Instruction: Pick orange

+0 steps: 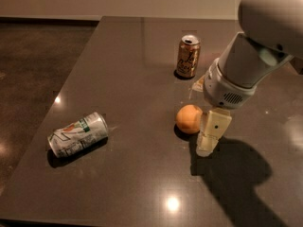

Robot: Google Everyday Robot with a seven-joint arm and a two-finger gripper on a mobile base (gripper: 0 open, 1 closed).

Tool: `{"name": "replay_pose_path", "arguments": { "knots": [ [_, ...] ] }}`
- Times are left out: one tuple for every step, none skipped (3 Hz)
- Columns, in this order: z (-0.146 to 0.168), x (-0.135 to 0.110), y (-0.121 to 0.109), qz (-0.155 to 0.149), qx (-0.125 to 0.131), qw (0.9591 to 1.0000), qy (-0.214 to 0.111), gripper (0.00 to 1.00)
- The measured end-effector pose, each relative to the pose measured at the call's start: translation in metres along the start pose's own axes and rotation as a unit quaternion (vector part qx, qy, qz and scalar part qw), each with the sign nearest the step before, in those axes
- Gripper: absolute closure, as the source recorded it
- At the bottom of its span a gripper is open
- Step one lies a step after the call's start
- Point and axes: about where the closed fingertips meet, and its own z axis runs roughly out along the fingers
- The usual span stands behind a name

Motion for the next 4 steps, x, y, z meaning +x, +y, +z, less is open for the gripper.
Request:
{"name": "replay_pose_path", "arguments": {
  "knots": [
    [0.0026, -0.0032, 0.0000, 0.001, -0.003, 1.0000, -0.003, 0.02],
    [0.0065, -0.0082, -0.0002, 0.004, -0.007, 0.9999, -0.007, 0.26],
    [0.0098, -0.0094, -0.0003, 0.007, -0.011, 0.9999, -0.008, 0.47],
    [0.0084, -0.0098, -0.0007, 0.013, -0.012, 0.9998, -0.013, 0.72]
  ]
}}
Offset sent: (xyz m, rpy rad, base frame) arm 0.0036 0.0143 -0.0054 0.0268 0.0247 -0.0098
